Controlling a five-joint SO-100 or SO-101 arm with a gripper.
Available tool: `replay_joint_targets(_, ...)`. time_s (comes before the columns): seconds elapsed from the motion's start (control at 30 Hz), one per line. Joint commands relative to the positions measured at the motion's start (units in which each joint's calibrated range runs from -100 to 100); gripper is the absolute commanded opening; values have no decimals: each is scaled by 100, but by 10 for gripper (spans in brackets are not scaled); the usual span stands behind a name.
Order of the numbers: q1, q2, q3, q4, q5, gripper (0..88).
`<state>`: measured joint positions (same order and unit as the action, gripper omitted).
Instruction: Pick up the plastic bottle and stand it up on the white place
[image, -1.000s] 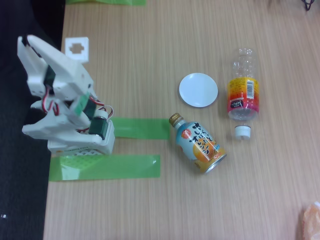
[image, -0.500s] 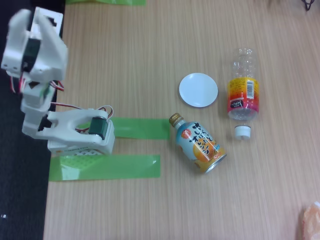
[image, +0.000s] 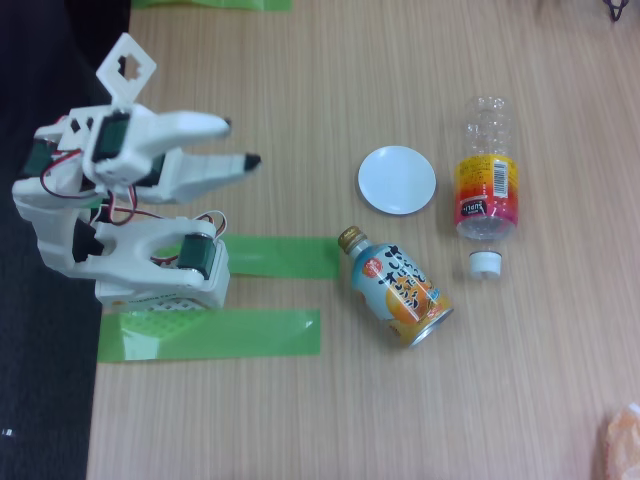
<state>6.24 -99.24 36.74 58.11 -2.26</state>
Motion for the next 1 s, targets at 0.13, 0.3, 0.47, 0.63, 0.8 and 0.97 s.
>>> replay_joint_targets(0.13,-24,0,-745,2043,3,356)
replay_joint_targets(0.3,13,17,-1198,3047,3,425)
replay_joint_targets(0.47,13,75,-1632,3262,8,423)
replay_joint_targets(0.63,21,75,-1641,3253,265,423)
replay_joint_targets(0.8,21,84,-1659,3253,433,423)
replay_joint_targets(0.97,21,176,-1668,3236,470,423)
